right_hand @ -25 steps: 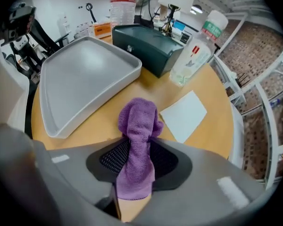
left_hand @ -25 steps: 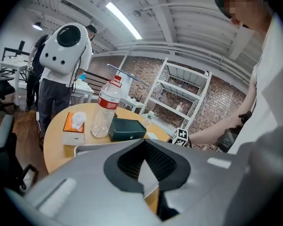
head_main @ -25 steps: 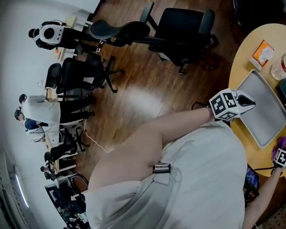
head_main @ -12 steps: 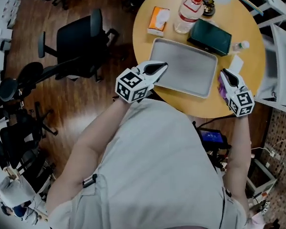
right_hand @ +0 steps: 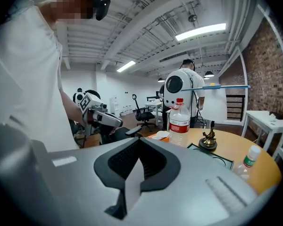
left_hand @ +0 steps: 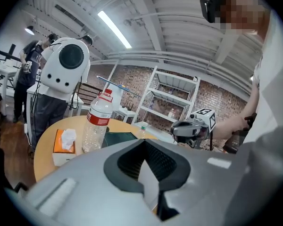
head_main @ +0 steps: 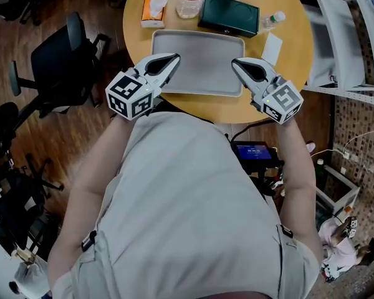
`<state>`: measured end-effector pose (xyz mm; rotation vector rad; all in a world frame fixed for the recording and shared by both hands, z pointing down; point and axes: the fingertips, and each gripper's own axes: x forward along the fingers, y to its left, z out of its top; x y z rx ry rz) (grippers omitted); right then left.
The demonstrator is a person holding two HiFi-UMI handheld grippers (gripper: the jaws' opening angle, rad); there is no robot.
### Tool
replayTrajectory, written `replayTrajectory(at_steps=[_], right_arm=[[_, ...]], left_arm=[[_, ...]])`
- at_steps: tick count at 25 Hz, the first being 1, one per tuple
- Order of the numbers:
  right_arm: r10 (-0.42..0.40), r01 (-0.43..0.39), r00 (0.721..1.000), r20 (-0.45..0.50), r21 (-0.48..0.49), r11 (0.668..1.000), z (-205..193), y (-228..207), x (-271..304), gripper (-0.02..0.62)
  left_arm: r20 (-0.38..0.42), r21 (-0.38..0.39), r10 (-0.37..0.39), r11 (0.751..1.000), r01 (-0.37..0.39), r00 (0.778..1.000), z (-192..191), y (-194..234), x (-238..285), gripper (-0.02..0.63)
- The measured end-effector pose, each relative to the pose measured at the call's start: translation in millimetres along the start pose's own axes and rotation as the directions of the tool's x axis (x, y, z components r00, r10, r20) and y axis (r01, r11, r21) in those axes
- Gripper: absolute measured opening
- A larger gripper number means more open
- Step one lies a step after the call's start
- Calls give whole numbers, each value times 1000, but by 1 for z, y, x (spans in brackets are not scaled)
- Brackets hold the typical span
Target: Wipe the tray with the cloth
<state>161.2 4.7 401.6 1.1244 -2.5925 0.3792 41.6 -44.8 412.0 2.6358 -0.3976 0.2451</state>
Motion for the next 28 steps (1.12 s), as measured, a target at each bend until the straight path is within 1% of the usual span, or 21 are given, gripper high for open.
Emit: replayTrajectory(at_steps=[2,7,12,21,28], right_arm=[[-3,3,1000,2,-5,1000,-2,6,-5,2],[-41,41,999,-2,-5,999,-1,13,-17,0],[-24,25,1000,16,-26,999,10,15,-15,0],[-31,32,999,31,-28,999,20,14,-22,0],[-35,36,999,35,-24,999,19,12,-19,0]], left_arm=[[-2,6,-6,1000,6,1000,-1,-6,-1,0],[-1,16,-27,1000,27,1000,5,-17,-7,0],[17,39,5,999,-6,1000,20,-20,-13,0],[10,41,-5,999,5,1000,24,-29,-9,0],[0,39,-8,999,8,1000,20,-27,-7,0]])
